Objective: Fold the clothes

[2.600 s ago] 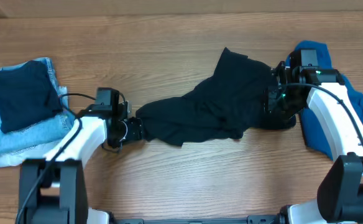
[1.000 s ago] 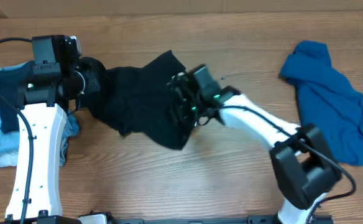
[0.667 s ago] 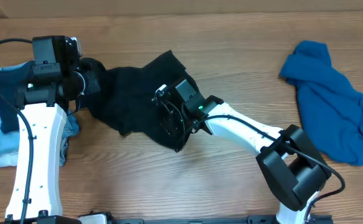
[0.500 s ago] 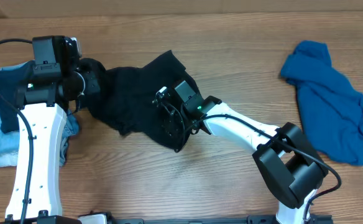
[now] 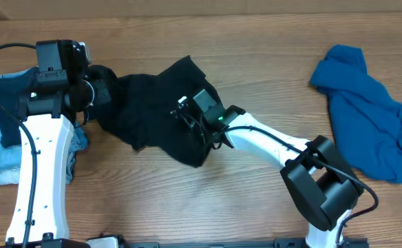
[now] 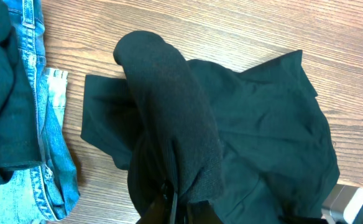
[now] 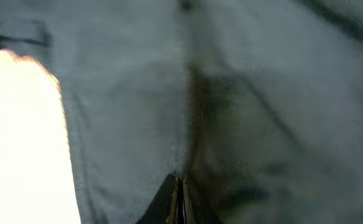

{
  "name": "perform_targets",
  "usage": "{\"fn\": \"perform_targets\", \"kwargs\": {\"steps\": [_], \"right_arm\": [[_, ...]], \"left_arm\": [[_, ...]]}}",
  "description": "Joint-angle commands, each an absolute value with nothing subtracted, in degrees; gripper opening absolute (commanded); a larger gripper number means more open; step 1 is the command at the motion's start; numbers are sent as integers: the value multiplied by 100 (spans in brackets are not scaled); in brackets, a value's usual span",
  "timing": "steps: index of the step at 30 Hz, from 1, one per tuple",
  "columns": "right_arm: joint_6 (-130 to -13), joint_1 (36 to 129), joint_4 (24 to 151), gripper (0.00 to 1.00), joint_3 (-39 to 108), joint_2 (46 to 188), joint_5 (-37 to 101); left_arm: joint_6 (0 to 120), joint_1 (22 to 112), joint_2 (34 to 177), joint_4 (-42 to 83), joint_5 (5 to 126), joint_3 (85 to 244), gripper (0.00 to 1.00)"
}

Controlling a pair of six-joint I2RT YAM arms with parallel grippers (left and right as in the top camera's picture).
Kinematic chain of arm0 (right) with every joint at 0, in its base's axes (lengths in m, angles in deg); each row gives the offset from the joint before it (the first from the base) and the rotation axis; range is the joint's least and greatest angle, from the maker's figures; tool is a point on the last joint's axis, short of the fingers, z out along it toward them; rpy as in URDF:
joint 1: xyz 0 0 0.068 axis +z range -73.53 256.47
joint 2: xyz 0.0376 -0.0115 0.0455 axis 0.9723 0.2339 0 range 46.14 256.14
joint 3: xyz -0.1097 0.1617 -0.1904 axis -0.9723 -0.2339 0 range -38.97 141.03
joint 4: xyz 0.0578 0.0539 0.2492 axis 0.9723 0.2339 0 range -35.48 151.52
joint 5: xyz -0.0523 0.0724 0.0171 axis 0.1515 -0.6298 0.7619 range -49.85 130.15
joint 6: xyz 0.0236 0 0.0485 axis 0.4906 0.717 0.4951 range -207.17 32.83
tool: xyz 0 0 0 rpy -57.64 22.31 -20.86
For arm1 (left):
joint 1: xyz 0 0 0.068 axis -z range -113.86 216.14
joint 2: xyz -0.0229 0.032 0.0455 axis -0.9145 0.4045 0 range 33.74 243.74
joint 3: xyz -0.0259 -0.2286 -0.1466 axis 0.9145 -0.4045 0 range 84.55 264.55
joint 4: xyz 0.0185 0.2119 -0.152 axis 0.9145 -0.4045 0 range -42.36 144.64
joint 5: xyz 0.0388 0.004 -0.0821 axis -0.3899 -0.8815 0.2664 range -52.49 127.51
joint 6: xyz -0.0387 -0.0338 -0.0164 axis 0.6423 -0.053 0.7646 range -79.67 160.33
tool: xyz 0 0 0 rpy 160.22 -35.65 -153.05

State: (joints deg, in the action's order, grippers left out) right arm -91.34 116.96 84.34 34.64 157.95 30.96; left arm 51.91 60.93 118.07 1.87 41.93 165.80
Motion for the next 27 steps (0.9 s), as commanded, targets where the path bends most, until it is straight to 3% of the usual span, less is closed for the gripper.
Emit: {"fn": "perform_targets", "kwargs": {"steps": [1, 5, 9, 27], "right_arm": [[-8651, 11134, 9236, 4, 4447, 15052, 4477], [-8369, 9392, 10882, 4, 6034, 14449, 4875], [-8413, 8260, 11741, 4, 6277, 14342, 4617], [-8413, 8164, 12664, 4, 6274, 14342, 4453]], "left_arm": [[4930, 6128, 11785, 204, 4152, 16600, 4], [4863, 6128, 11785, 202, 3983, 16600, 4], [4863, 6128, 11785, 274, 3983, 16600, 4], [4863, 6128, 11785, 237, 3986, 16600, 4]]}}
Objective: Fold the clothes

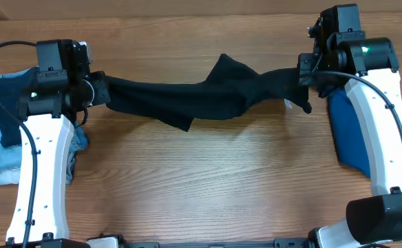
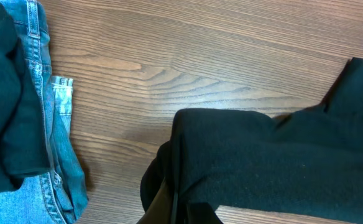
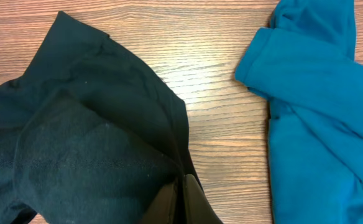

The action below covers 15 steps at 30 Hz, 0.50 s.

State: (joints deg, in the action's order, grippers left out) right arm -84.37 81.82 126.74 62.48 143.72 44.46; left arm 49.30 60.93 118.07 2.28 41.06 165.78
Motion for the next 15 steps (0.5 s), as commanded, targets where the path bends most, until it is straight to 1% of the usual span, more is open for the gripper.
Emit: {"fn": "perform_targets", "kwargs": {"steps": [1, 5, 6, 7, 9, 10, 11, 12, 13, 15], "right_arm": [[-8413, 8164, 12664, 4, 6274, 14342, 4451], [-8413, 8164, 12648, 4, 6272, 14344, 4451], [-8413, 8164, 12620, 4, 6272, 14344, 4449], [-8413, 8164, 12576, 4, 6272, 14344, 4442], [-8410, 8164, 12493, 4, 6272, 14344, 4280], [-8413, 8164, 12486, 4, 6272, 14344, 4171], [-8413, 8164, 12500, 4, 6268, 14344, 4110], [-8413, 8164, 12532, 4, 6268, 14344, 4110], [-8413, 8164, 12561, 4, 6266, 14344, 4110], [-8413, 8164, 12539, 4, 6266, 14344, 4110]], "left_arm": [[4863, 6128, 11785, 239, 3986, 16600, 4], [4863, 6128, 11785, 266, 3986, 16600, 4], [4863, 6128, 11785, 451, 3983, 16600, 4], [4863, 6128, 11787, 801, 3907, 16600, 4], [4950, 6128, 11936, 2152, 3192, 16600, 5], [4976, 6128, 12087, 2659, 2974, 16600, 47], [4974, 6128, 12281, 2908, 2991, 16600, 100], [4976, 6132, 12493, 2742, 3216, 16600, 100], [4974, 6154, 12703, 2292, 3570, 16600, 100], [4974, 6204, 13007, 1503, 3913, 16600, 100]]}}
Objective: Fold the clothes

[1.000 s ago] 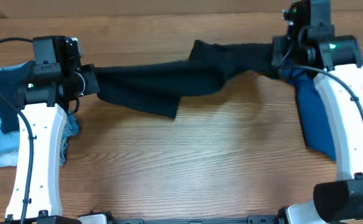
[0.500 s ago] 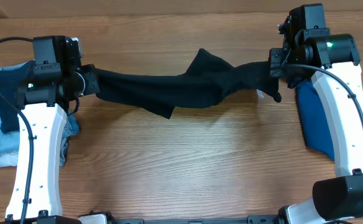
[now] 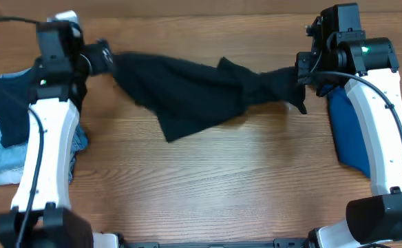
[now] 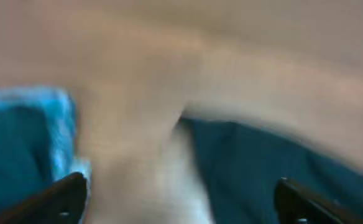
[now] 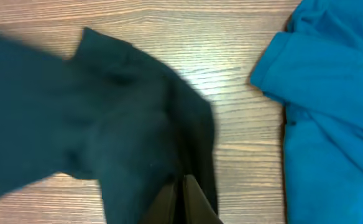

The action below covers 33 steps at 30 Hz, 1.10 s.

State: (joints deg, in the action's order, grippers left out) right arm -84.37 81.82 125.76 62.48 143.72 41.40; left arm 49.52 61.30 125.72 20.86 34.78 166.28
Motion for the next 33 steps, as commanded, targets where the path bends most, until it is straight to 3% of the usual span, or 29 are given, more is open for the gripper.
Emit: {"fn": "perform_targets", "kwargs": {"steps": [1, 3, 6, 14, 18, 24, 28, 33], "right_arm": [[-8413, 8164, 12532, 4, 6263, 14344, 4110], [-8413, 8164, 12532, 4, 6263, 14344, 4110], [-8413, 8164, 12530, 4, 6263, 14346, 4108], [-8415, 8164, 12535, 4, 6224, 14431, 4084], [-8415, 8164, 12532, 4, 6224, 14431, 4084], [-8415, 8164, 12532, 4, 6224, 14431, 4086], [-8415, 8164, 12508, 4, 6224, 14431, 4086], [-8415, 8164, 12513, 4, 6224, 14431, 4086]], "left_arm": [[4974, 6230, 13095, 1072, 3924, 16600, 100], [4976, 6248, 13116, 705, 3966, 16600, 100], [4976, 6491, 13103, 67, 5065, 16597, 100], [5698, 8401, 13687, 106, 5192, 16525, 100], [5864, 8622, 14428, 108, 5905, 16525, 98], [5881, 8678, 15022, -58, 5891, 16525, 92], [5879, 8681, 15022, -325, 5808, 16525, 82], [5879, 8681, 15022, -440, 5612, 16523, 83]]}}
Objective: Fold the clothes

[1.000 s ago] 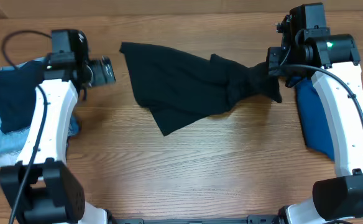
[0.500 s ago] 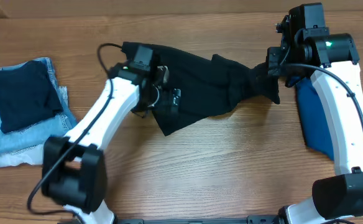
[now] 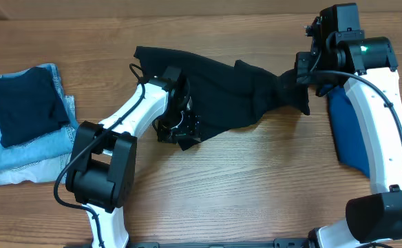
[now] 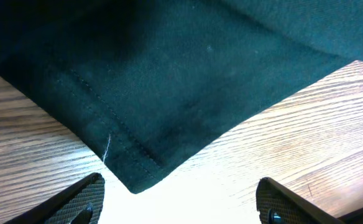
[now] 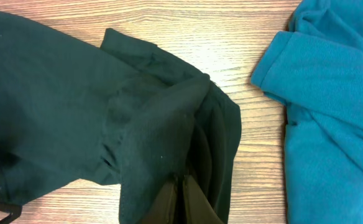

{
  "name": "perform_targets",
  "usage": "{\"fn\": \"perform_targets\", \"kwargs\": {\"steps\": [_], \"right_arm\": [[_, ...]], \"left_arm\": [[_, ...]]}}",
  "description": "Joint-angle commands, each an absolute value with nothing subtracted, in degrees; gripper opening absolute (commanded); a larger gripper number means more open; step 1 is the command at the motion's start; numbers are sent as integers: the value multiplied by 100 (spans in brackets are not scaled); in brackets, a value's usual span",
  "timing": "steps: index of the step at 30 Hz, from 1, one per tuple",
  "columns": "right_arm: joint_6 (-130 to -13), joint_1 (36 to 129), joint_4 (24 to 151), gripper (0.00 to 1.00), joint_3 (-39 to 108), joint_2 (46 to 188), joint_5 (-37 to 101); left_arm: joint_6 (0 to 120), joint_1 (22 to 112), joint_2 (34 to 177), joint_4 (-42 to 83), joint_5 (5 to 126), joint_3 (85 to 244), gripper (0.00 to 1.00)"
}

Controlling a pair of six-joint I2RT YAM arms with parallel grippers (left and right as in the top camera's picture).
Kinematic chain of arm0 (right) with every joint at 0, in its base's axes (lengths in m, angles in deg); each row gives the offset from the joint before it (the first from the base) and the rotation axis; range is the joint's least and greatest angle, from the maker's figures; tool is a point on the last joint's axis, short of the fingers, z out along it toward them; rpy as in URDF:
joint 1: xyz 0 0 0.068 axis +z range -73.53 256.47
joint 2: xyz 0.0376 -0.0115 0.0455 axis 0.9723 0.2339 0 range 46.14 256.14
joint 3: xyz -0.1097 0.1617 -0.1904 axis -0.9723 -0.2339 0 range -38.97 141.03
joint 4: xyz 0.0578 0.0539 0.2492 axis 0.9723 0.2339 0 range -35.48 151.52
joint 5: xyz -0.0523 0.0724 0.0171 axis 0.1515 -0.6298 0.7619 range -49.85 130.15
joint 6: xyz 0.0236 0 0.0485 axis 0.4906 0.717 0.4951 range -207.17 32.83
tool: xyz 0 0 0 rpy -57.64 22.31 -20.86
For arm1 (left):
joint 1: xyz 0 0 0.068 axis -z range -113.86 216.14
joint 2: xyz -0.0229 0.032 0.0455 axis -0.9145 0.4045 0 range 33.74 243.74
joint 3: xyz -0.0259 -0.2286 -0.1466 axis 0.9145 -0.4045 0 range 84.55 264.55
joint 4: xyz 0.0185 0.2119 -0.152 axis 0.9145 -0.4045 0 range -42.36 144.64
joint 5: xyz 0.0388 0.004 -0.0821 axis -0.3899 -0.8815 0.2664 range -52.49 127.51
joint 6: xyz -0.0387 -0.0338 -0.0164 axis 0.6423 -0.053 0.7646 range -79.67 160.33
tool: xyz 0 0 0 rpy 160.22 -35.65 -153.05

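A black garment [image 3: 215, 89] lies spread across the back middle of the table, its left end flat on the wood. My right gripper [image 3: 299, 79] is shut on the bunched right end; in the right wrist view the shut gripper [image 5: 183, 196] pinches the black cloth [image 5: 76, 106]. My left gripper [image 3: 180, 131] hovers open over the garment's lower front corner. From the left wrist, that gripper [image 4: 181, 202] stands wide with the hemmed corner [image 4: 132, 177] just ahead of it, nothing between the fingers.
A teal garment [image 3: 342, 138] lies crumpled at the right, partly under my right arm, and fills the right of the right wrist view [image 5: 334, 112]. A folded navy piece [image 3: 22, 103] rests on folded light denim [image 3: 22, 158] at the far left.
My left gripper was at the back left, holding the garment's left end. Now it is open at the garment's lower front corner, and that end lies on the table. The right gripper has stayed put.
Both grippers were shut on the black garment, bunched left of centre. Then it hung stretched between them, my right gripper now at the far right. Then the left end was further back. Now the left end lies released and the garment is spread out.
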State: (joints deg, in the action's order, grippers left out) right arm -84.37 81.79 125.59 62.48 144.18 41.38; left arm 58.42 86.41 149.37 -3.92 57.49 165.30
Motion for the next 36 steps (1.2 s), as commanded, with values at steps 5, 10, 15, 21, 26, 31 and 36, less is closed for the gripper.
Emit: {"fn": "perform_targets", "kwargs": {"steps": [5, 10, 15, 21, 26, 31, 36], "right_arm": [[-8415, 8164, 12515, 4, 6224, 14431, 4084], [-8415, 8164, 12515, 4, 6224, 14431, 4084], [-8415, 8164, 12515, 4, 6224, 14431, 4084], [-8415, 8164, 12515, 4, 6224, 14431, 4084], [-8415, 8164, 12530, 4, 6224, 14431, 4086], [-8413, 8164, 13415, 4, 6224, 14431, 3996], [-8410, 8164, 14141, 25, 6222, 14431, 3979]], "left_arm": [[6231, 8685, 15024, -327, 5244, 16394, 84], [6292, 8716, 15024, -16, 5262, 16241, 73], [6307, 8825, 15024, 108, 5260, 16241, 11], [6089, 8685, 14946, -366, 4923, 16543, 4], [5940, 8359, 14120, -980, 4145, 17231, 4], [5892, 7363, 12826, -1194, 3852, 17391, 4], [5805, 6506, 12504, -1354, 3900, 17386, 4]]}}
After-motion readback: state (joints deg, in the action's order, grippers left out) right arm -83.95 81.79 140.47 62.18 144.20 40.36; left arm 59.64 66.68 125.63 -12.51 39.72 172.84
